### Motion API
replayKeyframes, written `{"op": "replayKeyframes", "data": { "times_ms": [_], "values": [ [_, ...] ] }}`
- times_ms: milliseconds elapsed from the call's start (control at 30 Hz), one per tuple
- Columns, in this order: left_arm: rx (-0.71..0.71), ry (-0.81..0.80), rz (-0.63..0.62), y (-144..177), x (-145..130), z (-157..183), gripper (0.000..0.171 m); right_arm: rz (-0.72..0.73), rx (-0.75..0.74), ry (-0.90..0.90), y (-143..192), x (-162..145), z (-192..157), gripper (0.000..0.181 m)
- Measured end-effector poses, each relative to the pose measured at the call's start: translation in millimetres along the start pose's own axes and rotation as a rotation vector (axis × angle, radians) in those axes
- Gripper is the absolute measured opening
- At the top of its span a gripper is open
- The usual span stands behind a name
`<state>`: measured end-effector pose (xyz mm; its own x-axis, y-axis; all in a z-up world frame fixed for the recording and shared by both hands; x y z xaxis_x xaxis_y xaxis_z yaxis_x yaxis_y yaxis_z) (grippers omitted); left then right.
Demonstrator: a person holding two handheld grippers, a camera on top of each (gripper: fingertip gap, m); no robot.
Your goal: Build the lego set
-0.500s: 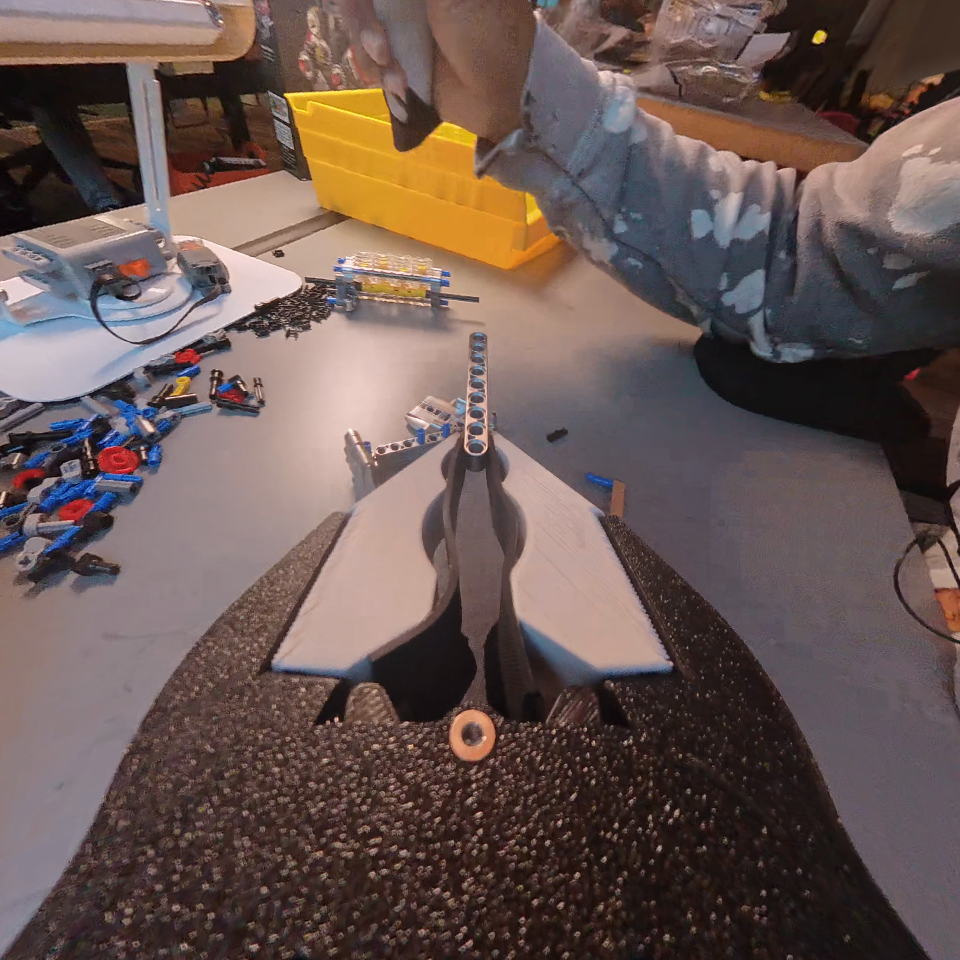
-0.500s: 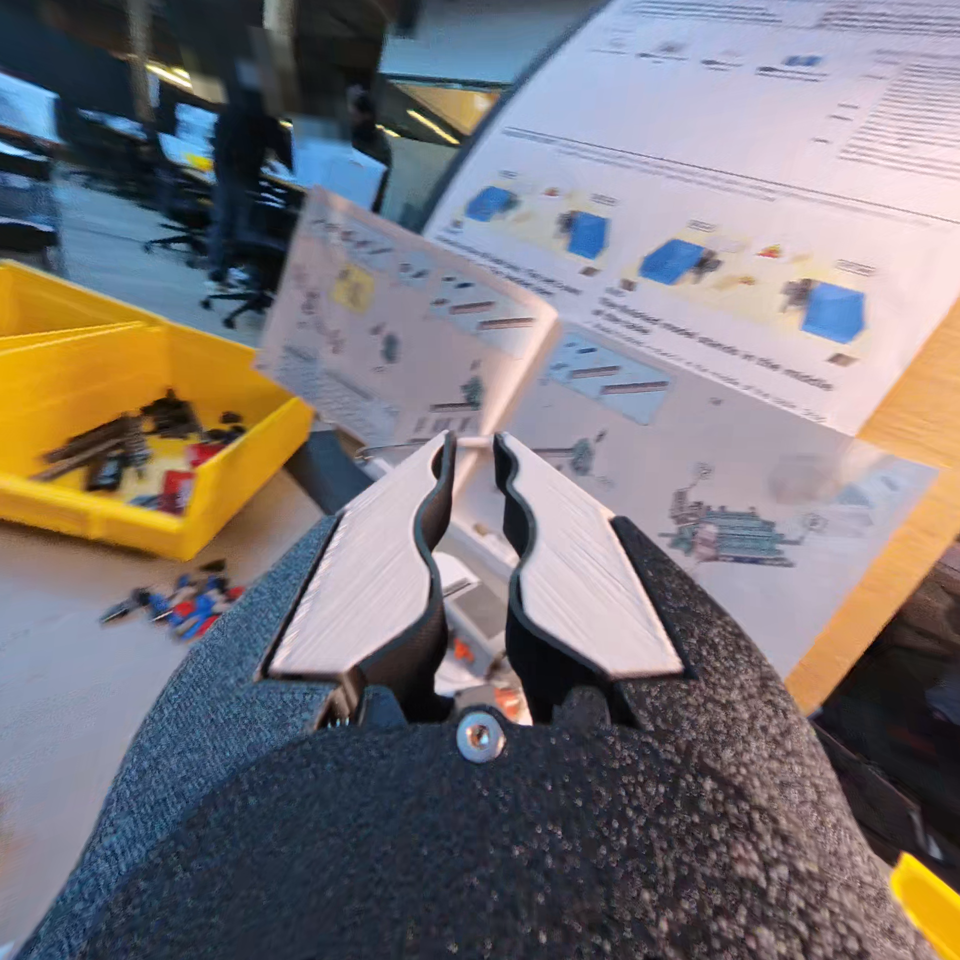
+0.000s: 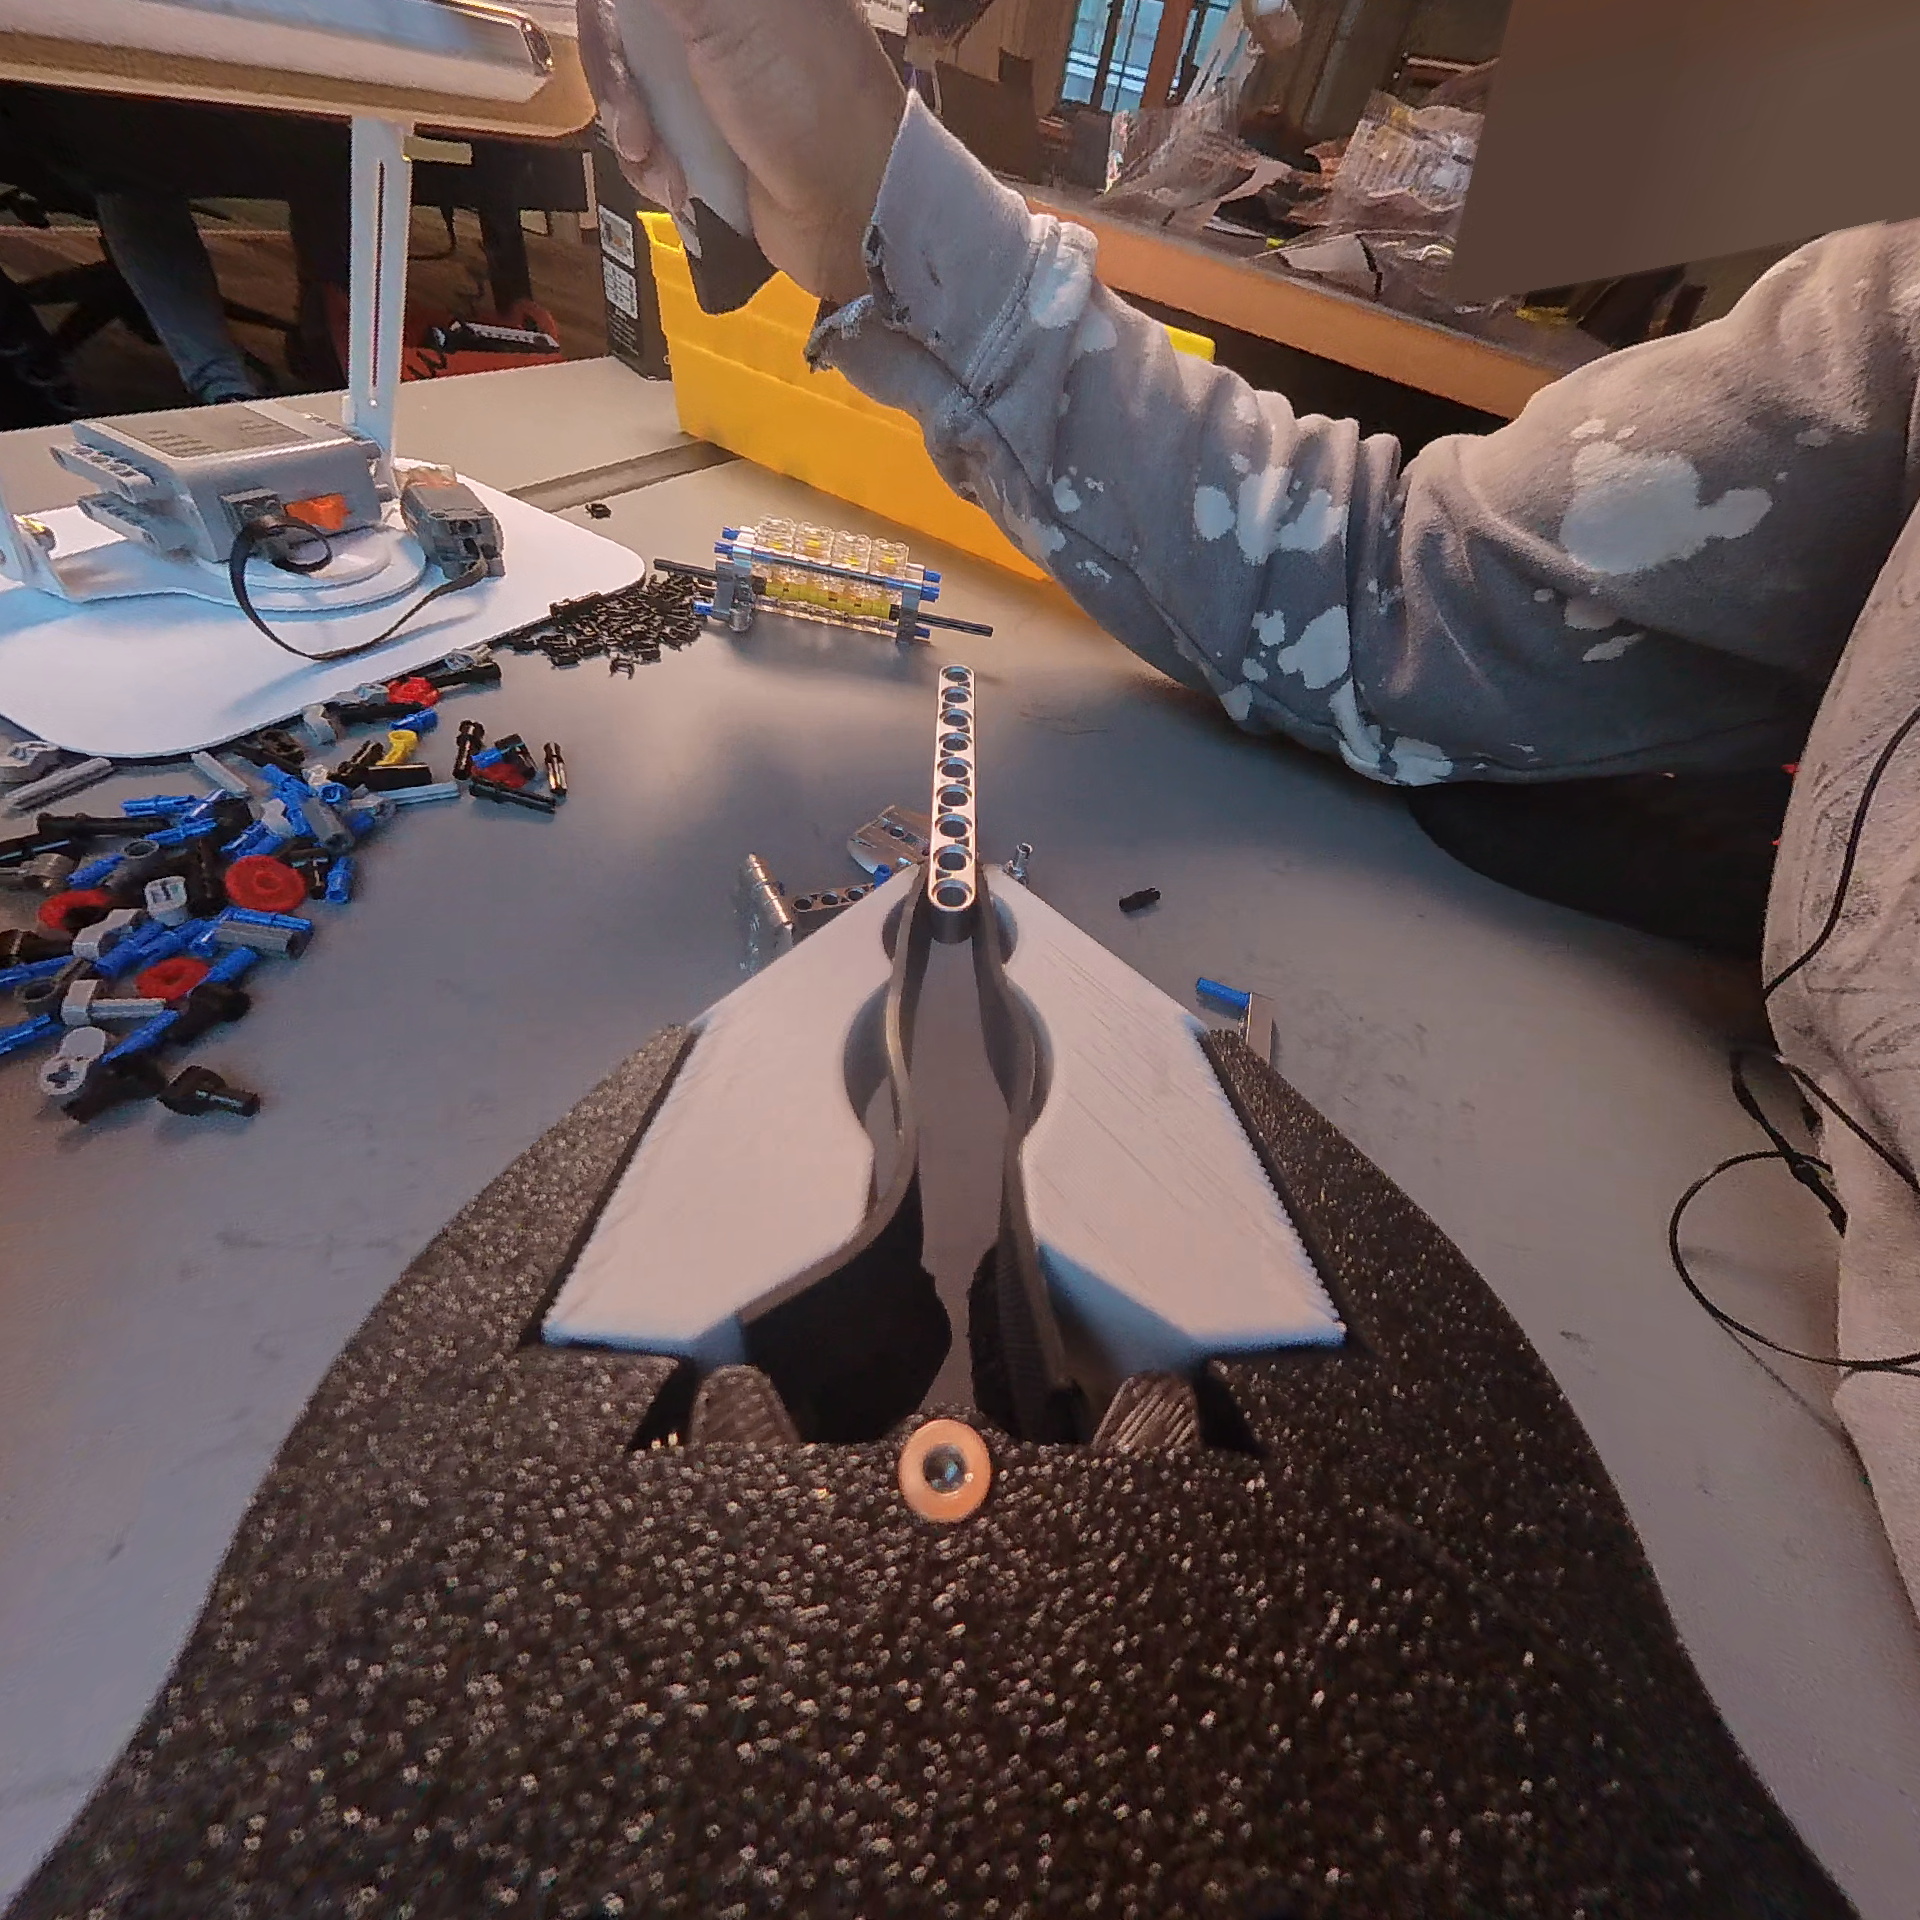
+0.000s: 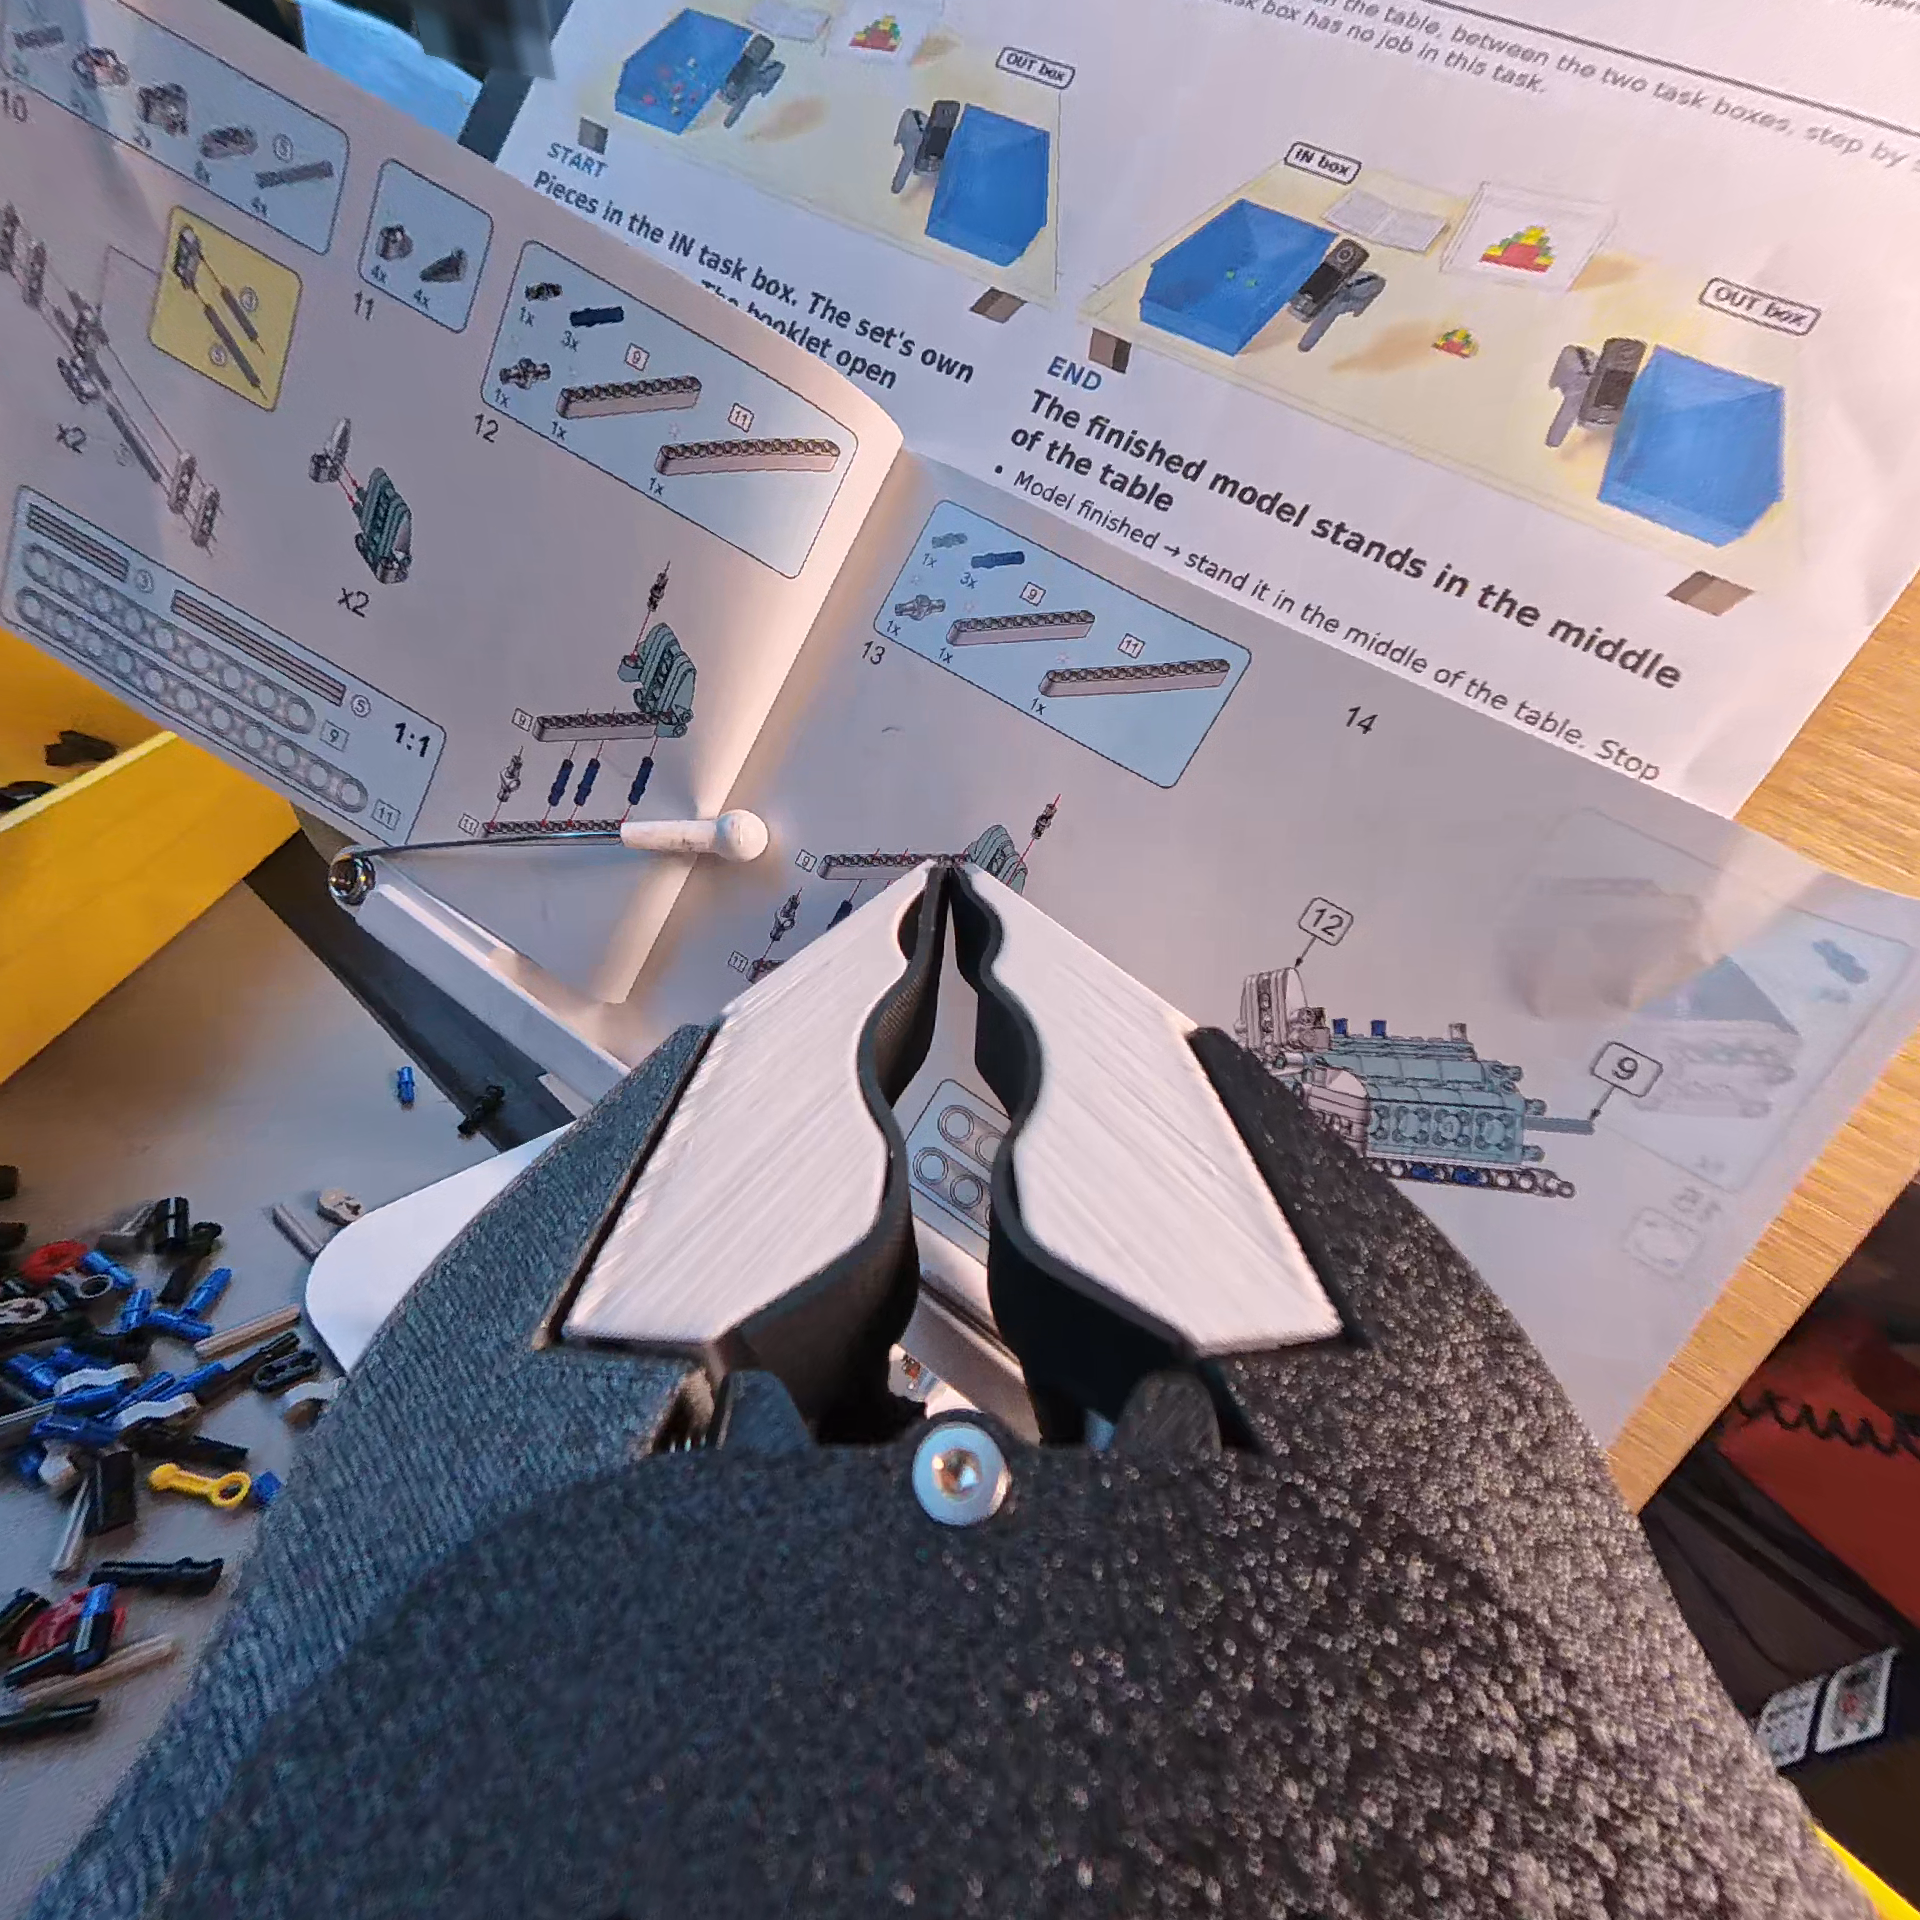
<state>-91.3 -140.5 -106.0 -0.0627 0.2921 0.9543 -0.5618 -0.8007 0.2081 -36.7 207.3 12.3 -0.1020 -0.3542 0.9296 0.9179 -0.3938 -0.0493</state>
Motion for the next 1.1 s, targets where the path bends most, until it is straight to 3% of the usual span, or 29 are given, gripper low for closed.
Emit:
{"op": "replayKeyframes", "data": {
  "times_ms": [1100],
  "values": [
    [-0.018,-0.022,-0.015,-0.3,-0.8,2.4,0.004,0.005,0.061,0.036,0.3,1.9,-5.6,0.000]
  ]
}}
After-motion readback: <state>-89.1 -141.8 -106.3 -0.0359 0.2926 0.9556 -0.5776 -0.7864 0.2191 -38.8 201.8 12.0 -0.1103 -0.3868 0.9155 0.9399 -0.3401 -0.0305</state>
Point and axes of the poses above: each gripper's, where its closed fingertips meet, y back along the fingers, x out of its top, z = x × y across the jaws, the point moved 10 cm from there along y, back along the fingers, and after that the axes turned 4 degrees about -x, right-handed, at the moved point
